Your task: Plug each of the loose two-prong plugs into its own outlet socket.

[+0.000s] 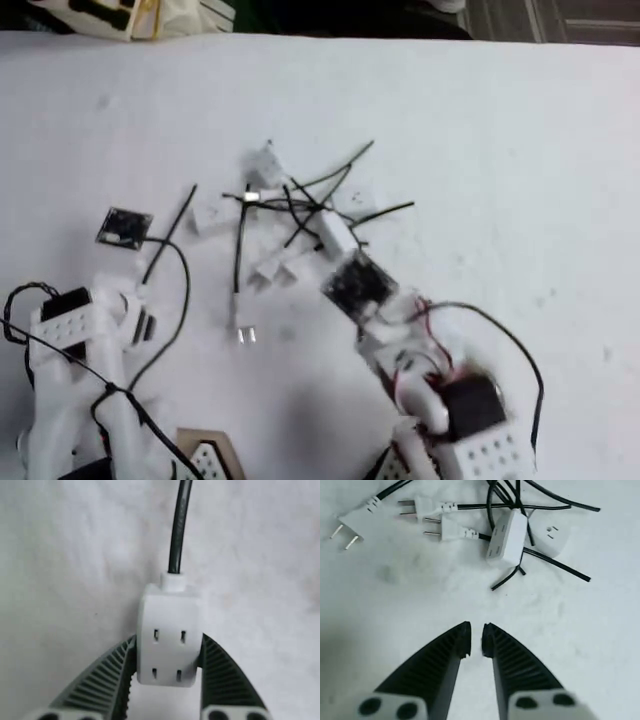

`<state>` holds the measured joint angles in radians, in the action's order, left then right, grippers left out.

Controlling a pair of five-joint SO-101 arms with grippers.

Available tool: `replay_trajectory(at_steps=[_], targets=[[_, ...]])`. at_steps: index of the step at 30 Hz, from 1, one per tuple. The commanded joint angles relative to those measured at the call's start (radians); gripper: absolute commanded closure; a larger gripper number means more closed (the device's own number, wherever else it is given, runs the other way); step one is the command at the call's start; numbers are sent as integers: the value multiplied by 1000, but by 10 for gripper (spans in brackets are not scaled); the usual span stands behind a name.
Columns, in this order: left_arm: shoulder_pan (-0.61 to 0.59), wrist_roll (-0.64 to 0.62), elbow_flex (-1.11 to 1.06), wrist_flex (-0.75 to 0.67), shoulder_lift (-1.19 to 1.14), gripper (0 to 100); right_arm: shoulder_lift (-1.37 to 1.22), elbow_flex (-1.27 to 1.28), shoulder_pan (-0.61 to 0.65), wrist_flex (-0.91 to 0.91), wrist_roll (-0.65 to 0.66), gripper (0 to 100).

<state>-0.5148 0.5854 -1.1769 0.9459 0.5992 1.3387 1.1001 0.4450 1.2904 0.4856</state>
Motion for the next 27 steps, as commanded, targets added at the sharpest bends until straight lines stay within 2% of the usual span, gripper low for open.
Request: replay_trajectory(at_steps=[1,3,8,11,17,27], targets=[[-7,-8,3,-12,28,978,-298,-178,102,-13,-118,942],[-7,-8,3,-12,28,978,-427,-255,173,-18,-195,936],[-7,-8,3,-12,28,978,-679,-385,306,-107,-428,850],[-7,-9,3,-12,28,978,-794,-393,352,-240,-477,819],[-7,-9,3,-12,28,978,-986,-396,430,-444,-615,818],[-7,-8,3,-12,28,978,-1210,-397,513,-670,-635,817]])
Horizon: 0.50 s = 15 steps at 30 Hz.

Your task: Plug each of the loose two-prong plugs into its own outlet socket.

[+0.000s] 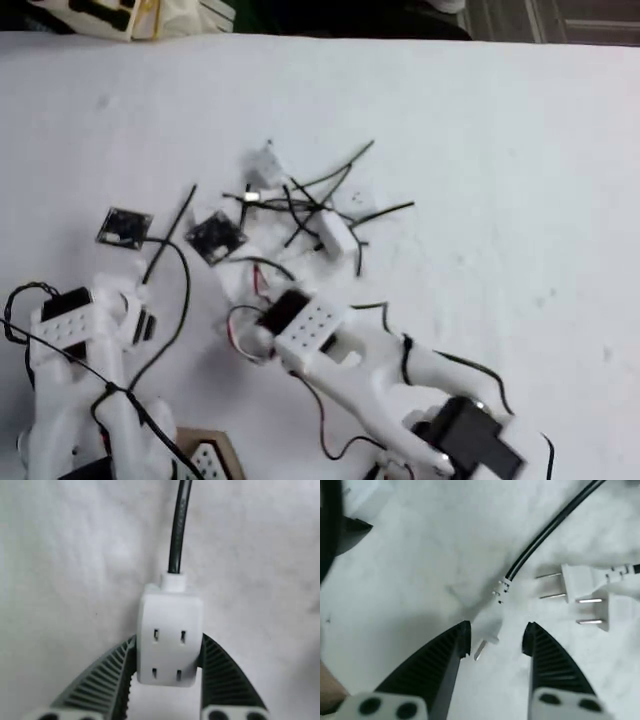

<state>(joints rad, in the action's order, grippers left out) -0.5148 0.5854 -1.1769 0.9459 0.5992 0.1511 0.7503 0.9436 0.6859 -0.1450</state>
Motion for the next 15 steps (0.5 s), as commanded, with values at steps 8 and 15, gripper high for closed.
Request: replay_trajectory(at_steps=[8,15], targets=[[-7,-6,2,-11,28,978,-153,-84,15,-97,2,818],[-7,-6,2,-11,27,978,-216,-173,10,110,2,917]])
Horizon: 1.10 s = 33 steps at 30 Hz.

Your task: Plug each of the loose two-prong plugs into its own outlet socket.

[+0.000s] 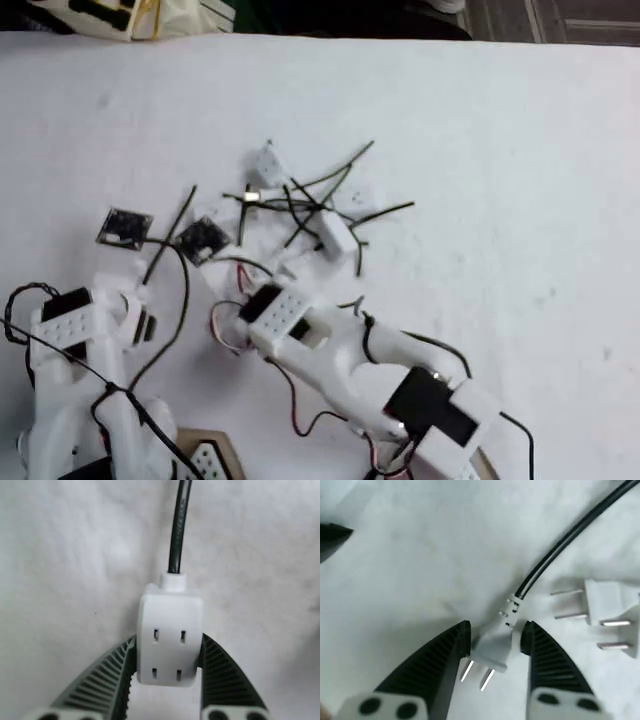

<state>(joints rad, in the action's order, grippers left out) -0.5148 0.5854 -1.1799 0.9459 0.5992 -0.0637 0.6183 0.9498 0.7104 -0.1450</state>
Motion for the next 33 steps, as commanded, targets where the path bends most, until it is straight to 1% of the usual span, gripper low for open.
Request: replay_trajectory(at_steps=[1,2,4,6,8,11,15,19,23,26,30,33], targets=[[-7,-6,5,-11,27,978,-1,-54,2,111,2,964],[-7,-6,5,-11,27,978,1,-63,-1,136,2,991],[-7,-6,5,-11,27,978,1,-83,-18,186,2,963],[-7,-6,5,-11,27,978,1,-106,-44,228,2,982],[-7,-5,5,-11,27,978,4,-132,-77,280,3,979],[-7,-5,5,-11,25,978,42,-150,-128,369,66,981],[-7,-5,5,-11,25,978,162,-146,-180,489,137,981],[-7,-5,5,-11,25,978,298,-146,-282,570,215,981],[-7,-5,5,-11,25,978,407,-140,-427,585,290,981],[-7,-5,5,-11,25,978,483,-91,-495,582,345,981],[-7,-5,5,-11,25,978,579,21,-503,578,367,981],[-7,-5,5,-11,25,978,633,84,-444,578,364,981]])
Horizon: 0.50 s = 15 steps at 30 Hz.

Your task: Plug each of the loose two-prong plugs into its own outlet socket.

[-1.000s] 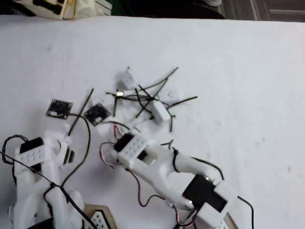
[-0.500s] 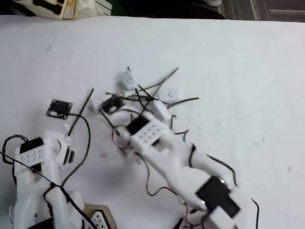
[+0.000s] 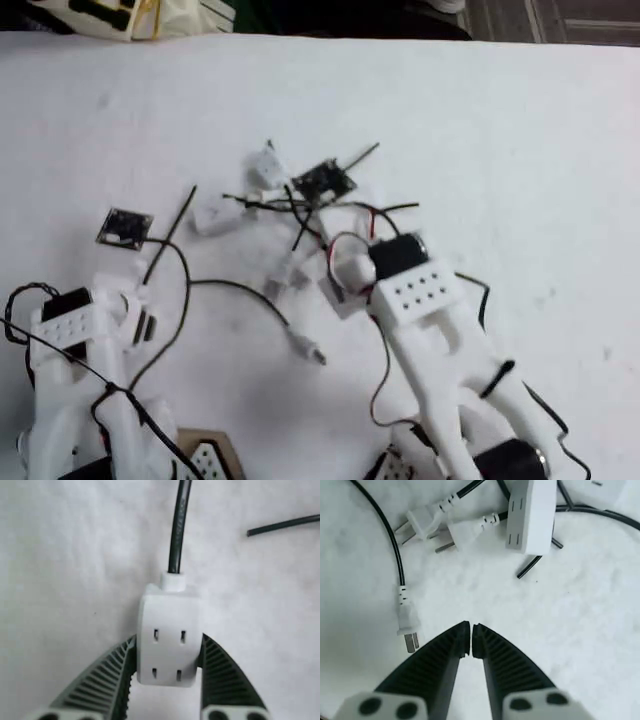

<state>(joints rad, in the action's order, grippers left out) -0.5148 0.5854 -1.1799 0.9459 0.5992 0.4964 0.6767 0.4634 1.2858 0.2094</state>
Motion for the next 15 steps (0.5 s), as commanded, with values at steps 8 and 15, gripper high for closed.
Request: replay_trajectory(at_steps=[8,15], targets=[[-7,-5,5,-11,25,978,90,138,328,-19,-72,844],[-7,-5,5,-11,25,977,-48,81,410,-45,-112,856]])
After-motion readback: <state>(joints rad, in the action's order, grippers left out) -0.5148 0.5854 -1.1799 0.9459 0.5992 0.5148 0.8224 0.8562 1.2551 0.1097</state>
